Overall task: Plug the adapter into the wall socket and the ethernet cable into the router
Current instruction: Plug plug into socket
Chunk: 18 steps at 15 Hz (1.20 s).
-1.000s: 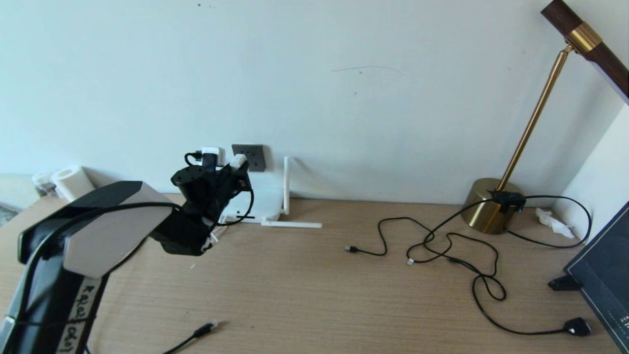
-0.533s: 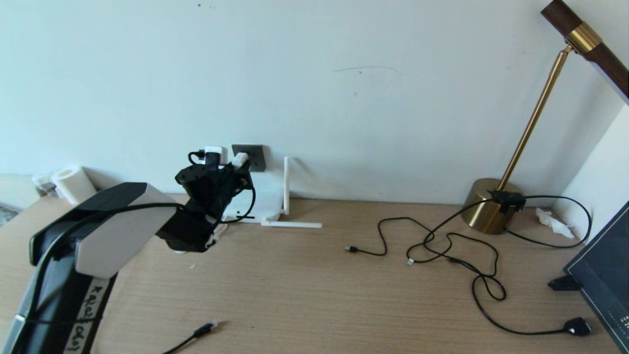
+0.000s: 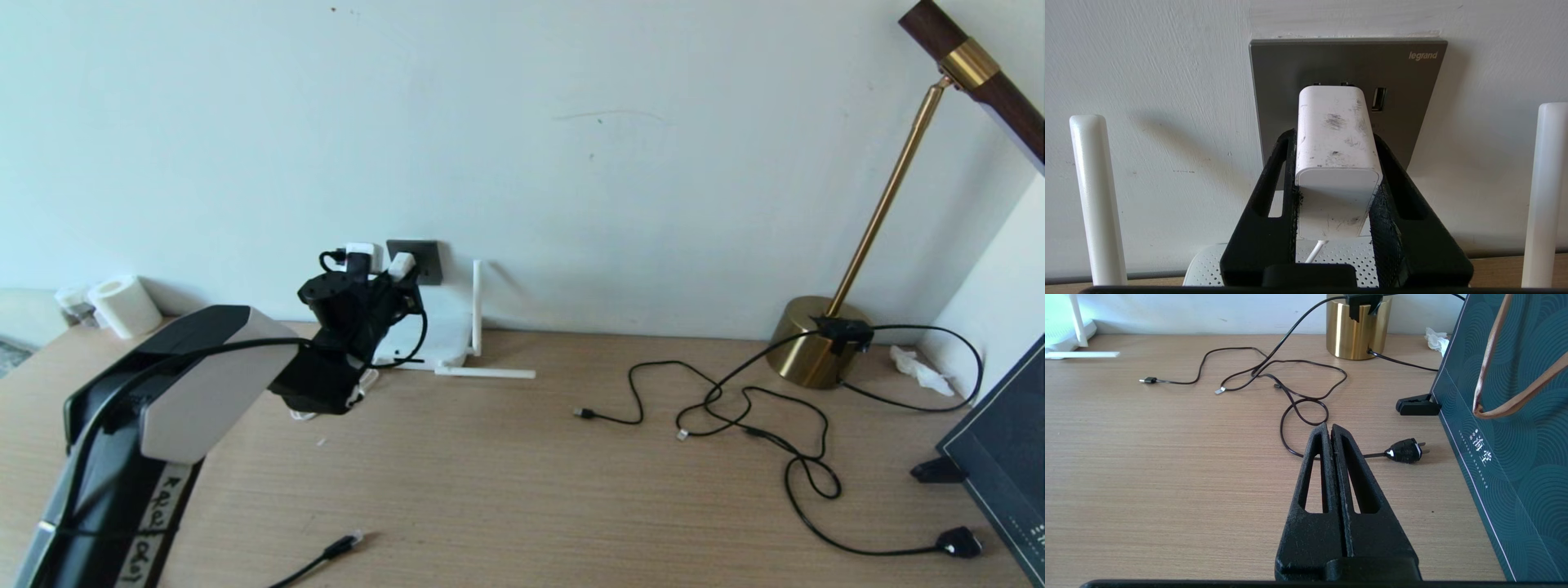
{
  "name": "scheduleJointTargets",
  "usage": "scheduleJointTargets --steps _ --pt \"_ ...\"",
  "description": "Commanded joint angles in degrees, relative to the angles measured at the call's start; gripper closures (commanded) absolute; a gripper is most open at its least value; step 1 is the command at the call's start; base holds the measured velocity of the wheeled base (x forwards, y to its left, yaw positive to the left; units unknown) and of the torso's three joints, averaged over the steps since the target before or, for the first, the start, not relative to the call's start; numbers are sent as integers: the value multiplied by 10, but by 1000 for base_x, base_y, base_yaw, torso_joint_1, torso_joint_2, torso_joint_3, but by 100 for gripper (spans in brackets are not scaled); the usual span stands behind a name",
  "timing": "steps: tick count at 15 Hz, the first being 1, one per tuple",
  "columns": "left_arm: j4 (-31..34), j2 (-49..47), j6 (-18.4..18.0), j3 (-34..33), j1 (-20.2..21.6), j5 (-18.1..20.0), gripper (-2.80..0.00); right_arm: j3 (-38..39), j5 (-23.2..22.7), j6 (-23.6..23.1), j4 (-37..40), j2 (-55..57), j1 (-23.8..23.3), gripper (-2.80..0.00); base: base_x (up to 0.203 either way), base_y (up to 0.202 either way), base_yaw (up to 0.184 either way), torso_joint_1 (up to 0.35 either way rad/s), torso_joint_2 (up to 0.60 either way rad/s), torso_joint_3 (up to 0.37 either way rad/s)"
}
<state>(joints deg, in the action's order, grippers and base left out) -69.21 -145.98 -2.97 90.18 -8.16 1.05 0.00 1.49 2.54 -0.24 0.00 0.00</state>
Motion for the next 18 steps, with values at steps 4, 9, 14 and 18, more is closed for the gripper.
scheduleJointTargets --steps 4,9,14,18 --pt "-4 -4 0 15 0 0 0 0 0 0 0 0 0 0 0 0 0 0 0 0" --pt "1 -7 0 28 1 -1 0 0 0 0 0 0 0 0 0 0 0 0 0 0" --pt "25 -21 0 66 2 -4 0 0 0 0 0 0 0 0 0 0 0 0 0 0" --pt "24 -14 0 67 0 -4 0 0 0 0 0 0 0 0 0 0 0 0 0 0"
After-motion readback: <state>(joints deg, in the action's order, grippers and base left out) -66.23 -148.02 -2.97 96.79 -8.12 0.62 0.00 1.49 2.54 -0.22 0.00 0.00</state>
